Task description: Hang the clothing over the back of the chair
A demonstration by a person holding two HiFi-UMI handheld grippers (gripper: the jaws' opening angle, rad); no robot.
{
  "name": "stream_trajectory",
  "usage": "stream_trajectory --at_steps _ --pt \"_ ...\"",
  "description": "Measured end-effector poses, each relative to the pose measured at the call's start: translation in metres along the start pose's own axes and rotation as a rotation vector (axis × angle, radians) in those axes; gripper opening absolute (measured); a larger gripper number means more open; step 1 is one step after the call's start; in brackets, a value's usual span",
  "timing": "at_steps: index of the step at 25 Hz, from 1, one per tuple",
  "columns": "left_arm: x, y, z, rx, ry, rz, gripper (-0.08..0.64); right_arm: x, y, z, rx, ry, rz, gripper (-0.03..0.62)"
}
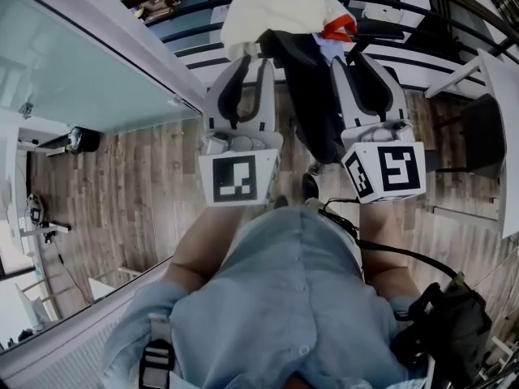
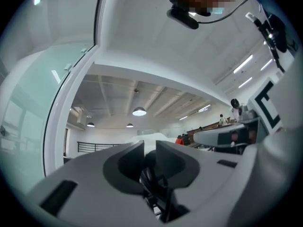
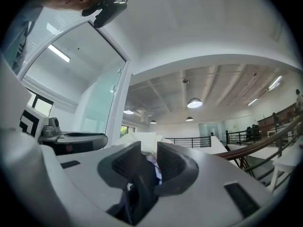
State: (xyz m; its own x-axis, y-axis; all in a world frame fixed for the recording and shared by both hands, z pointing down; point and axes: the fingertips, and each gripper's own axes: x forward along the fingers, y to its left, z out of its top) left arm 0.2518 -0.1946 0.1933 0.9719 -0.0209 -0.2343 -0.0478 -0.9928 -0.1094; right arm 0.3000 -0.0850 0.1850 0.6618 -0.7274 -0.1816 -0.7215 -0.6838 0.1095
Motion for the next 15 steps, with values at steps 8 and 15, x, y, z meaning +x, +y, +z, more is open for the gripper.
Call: stream_trajectory --at_steps 8,15 --pt "0.023 -0.022 0.054 -0.038 -0.078 -0.034 0.023 -0.001 -0.002 0.04 -0.083 -0.046 -0.044 0.038" --pt "0.023 -0.029 0.056 -0.051 -0.092 -0.047 0.02 -0.005 0.001 0.039 -0.099 -0.045 -0.046 0.02"
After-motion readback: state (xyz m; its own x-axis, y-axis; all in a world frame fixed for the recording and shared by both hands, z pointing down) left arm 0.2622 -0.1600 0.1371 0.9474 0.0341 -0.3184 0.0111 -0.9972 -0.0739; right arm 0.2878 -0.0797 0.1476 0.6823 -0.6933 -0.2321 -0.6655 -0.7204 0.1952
